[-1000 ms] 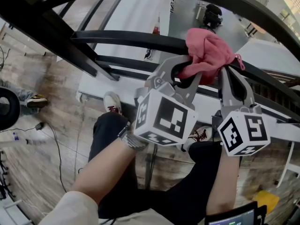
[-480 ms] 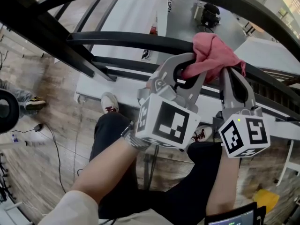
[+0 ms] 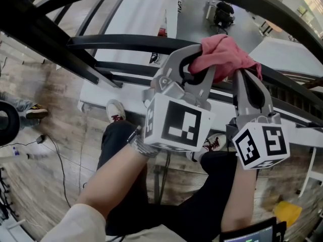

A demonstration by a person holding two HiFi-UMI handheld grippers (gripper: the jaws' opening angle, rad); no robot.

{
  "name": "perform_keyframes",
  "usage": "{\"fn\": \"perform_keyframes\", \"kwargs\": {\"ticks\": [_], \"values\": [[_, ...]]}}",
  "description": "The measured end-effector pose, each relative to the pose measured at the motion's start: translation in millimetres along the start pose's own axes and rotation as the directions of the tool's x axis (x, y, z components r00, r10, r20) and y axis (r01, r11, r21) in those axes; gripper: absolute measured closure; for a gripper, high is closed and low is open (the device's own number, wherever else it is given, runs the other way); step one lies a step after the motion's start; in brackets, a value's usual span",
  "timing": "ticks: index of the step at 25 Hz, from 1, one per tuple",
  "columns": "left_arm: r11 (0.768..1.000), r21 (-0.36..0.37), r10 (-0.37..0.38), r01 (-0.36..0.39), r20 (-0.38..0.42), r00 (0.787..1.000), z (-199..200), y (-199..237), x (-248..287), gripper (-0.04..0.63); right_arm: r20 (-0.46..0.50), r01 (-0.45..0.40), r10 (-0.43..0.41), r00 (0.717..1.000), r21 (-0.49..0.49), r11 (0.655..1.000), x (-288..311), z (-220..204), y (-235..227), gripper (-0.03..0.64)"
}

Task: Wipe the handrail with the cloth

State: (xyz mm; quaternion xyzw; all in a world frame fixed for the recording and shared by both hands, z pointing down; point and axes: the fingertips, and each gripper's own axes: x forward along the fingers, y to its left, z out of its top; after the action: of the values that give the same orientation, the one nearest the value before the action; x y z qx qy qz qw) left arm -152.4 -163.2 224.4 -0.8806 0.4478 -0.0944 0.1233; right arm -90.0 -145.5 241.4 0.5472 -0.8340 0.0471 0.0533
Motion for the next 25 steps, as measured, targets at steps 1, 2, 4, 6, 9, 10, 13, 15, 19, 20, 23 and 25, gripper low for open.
{"fn": "perform_keyframes", "kwargs": {"ticks": [1, 2, 4, 6, 9, 10, 13, 15, 19, 20, 23, 25], "values": [[1.0, 0.008, 0.005, -0.005, -0.005, 1.0, -2, 3, 1, 0.566, 0.0, -0.001, 0.001, 1.0, -0.001, 1.0, 0, 0, 1, 0.615], [1.0, 0.011, 0.007, -0.007, -0.011, 1.0, -3, 6, 1, 0.566, -0.001, -0.003, 0.003, 1.0, -0.002, 1.0, 1, 0, 1, 0.615], [1.0, 0.013, 0.009, -0.009, -0.02, 1.0, -6, 11, 1, 0.566, -0.003, -0.006, 0.006, 1.0, -0.004, 1.0, 1, 0, 3, 0.615], [1.0, 0.018, 0.019, -0.019, -0.031, 0.999, -8, 16, 0, 0.566, -0.002, -0.008, 0.007, 1.0, -0.005, 1.0, 2, 0, 4, 0.615], [0.999, 0.018, 0.03, -0.029, -0.048, 0.998, -10, 21, -2, 0.566, -0.001, -0.01, 0.01, 1.0, -0.006, 1.0, 3, 1, 6, 0.615], [0.999, 0.019, 0.029, -0.028, -0.05, 0.998, -9, 23, -2, 0.566, -0.001, -0.011, 0.011, 1.0, -0.007, 1.0, 3, 1, 6, 0.615], [0.999, 0.041, 0.016, -0.015, -0.046, 0.999, -3, 26, -2, 0.566, -0.001, -0.015, 0.015, 1.0, -0.009, 1.0, 4, 2, 8, 0.615], [0.999, 0.04, 0.014, -0.012, -0.049, 0.999, -3, 28, -3, 0.566, 0.001, -0.017, 0.017, 1.0, -0.009, 1.0, 4, 3, 9, 0.615], [0.999, 0.033, 0.016, -0.014, -0.06, 0.998, -6, 32, -5, 0.566, 0.006, -0.021, 0.021, 1.0, -0.008, 1.0, 7, 4, 12, 0.615], [0.999, 0.032, 0.016, -0.014, -0.063, 0.998, -7, 33, -6, 0.566, 0.006, -0.023, 0.023, 1.0, -0.008, 1.0, 8, 5, 14, 0.615], [0.999, 0.031, 0.021, -0.019, -0.07, 0.997, -9, 38, -8, 0.566, 0.01, -0.027, 0.027, 1.0, -0.006, 1.0, 10, 6, 17, 0.615], [0.999, 0.029, 0.025, -0.023, -0.074, 0.997, -11, 41, -10, 0.566, 0.011, -0.031, 0.031, 0.999, -0.006, 1.0, 12, 6, 19, 0.615]]}}
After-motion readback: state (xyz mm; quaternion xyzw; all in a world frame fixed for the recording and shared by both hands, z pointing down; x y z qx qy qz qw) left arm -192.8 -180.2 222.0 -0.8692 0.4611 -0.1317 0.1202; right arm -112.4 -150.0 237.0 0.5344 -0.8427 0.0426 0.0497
